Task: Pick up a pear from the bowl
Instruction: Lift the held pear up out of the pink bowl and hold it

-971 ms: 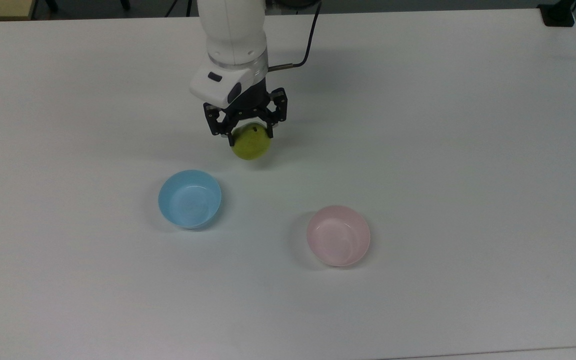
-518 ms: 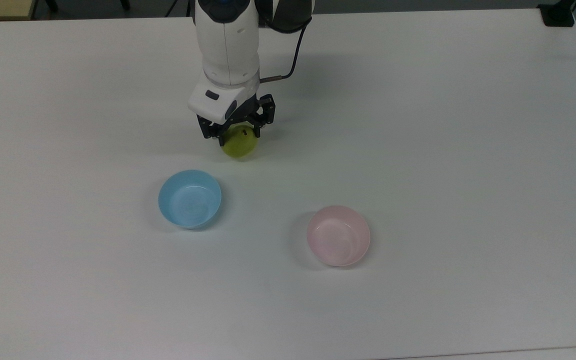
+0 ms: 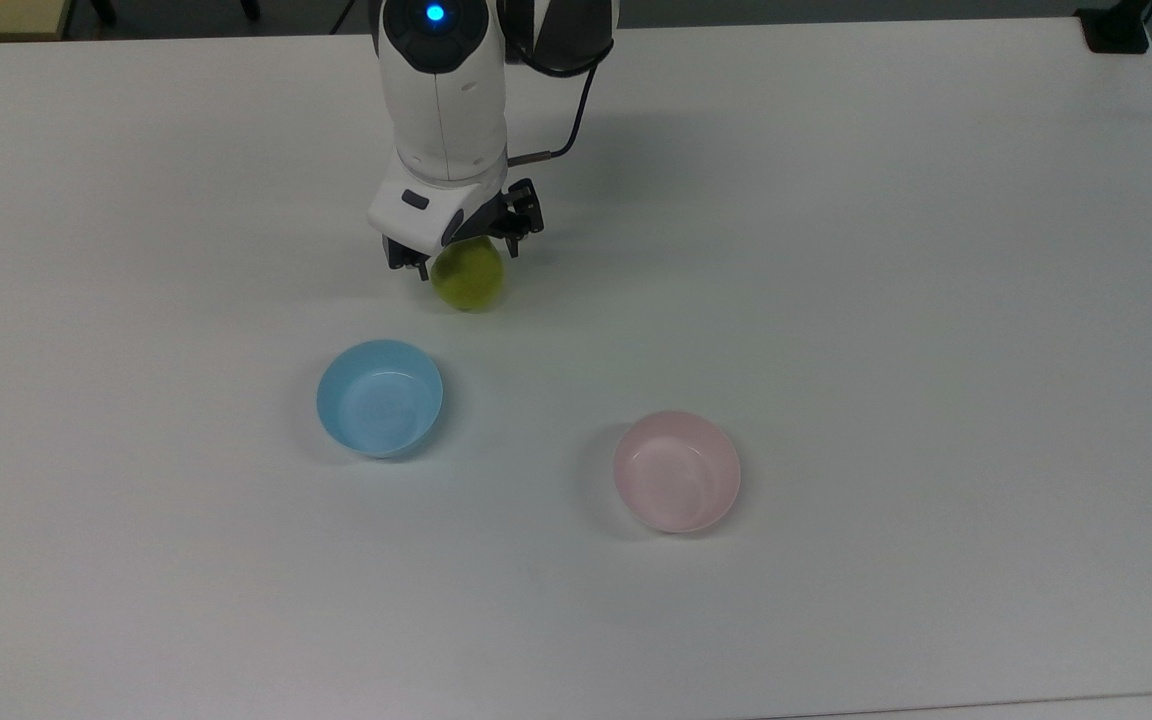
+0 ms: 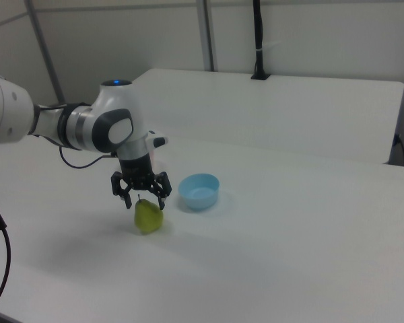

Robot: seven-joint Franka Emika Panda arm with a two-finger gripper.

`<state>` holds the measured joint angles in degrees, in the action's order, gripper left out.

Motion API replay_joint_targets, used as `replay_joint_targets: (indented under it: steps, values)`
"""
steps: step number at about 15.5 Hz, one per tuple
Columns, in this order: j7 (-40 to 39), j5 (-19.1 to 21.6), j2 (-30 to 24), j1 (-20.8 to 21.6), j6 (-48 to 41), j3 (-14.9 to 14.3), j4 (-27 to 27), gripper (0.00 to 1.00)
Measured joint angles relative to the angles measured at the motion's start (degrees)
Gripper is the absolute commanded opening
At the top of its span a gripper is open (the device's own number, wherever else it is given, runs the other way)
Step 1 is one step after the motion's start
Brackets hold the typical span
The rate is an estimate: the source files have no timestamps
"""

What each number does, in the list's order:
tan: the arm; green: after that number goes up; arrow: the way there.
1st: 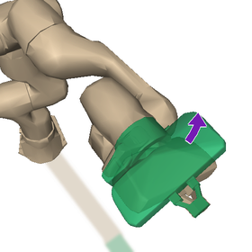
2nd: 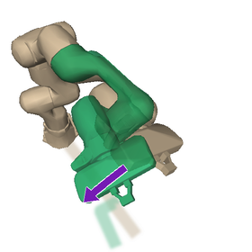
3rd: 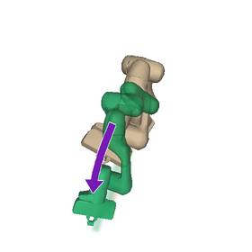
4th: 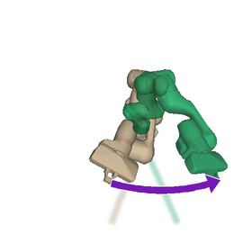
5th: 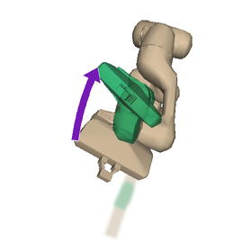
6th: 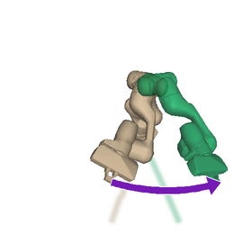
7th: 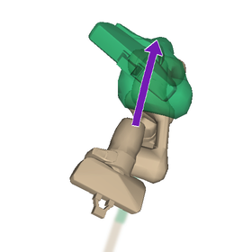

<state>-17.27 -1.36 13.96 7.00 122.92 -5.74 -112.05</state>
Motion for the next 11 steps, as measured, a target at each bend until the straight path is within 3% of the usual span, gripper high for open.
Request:
replay_joint_targets:
  steps: [4, 8, 11]
  values:
    - [1.11, 0.0, -2.21, -0.75, -9.83, -0.17, 7.02, 1.0]
    - [10.75, -0.85, -6.04, -2.87, -26.42, 0.0, 17.28, 1.0]
    - [14.64, -1.51, -8.7, -6.15, -29.26, 2.2, 19.92, 1.0]
